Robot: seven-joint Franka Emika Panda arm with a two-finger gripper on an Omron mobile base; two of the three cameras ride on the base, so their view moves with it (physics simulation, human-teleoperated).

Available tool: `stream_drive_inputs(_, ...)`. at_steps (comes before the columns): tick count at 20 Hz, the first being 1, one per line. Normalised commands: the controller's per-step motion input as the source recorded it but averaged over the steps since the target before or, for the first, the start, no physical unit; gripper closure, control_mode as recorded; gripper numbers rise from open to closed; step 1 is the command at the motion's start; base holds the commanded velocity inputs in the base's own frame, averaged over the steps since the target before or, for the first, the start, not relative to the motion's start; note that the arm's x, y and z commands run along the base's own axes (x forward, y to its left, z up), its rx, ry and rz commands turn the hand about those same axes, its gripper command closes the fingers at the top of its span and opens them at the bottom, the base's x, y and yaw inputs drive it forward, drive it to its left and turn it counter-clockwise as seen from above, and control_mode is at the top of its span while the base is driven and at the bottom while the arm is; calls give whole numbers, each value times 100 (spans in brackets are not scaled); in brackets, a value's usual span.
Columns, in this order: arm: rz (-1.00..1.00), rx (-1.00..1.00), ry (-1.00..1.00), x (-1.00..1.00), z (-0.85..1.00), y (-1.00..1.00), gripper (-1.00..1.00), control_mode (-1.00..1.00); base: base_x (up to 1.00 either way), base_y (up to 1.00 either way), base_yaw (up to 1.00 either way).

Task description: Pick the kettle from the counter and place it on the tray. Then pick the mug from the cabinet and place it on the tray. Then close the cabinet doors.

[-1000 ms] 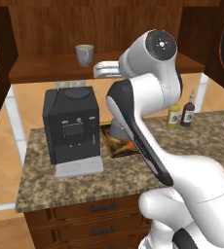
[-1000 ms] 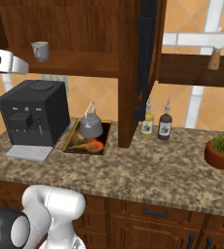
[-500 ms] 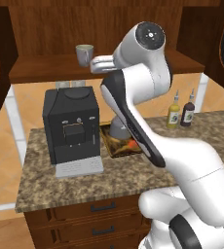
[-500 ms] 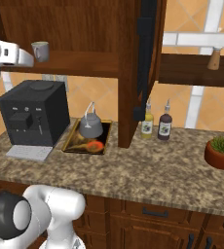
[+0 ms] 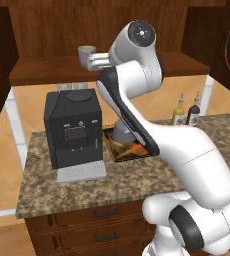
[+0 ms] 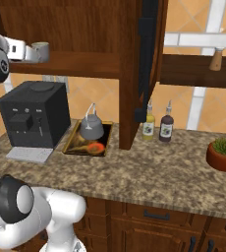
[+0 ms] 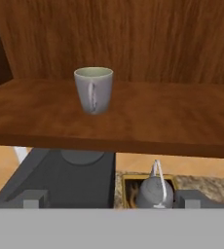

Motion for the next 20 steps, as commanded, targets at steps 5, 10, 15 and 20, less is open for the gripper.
stream_drive_inputs(5, -3, 1, 0, 40, -4, 19, -100, -100, 0, 0, 0)
stream_drive_inputs(10, -6, 2, 0, 48, -1, 11, -100, -100, 0, 0, 0)
stream_drive_inputs(15, -4, 3, 0, 45, -2, 4, -100, -100, 0, 0, 0)
stream_drive_inputs(20, -2, 2, 0, 39, -9, 7, -100, -100, 0, 0, 0)
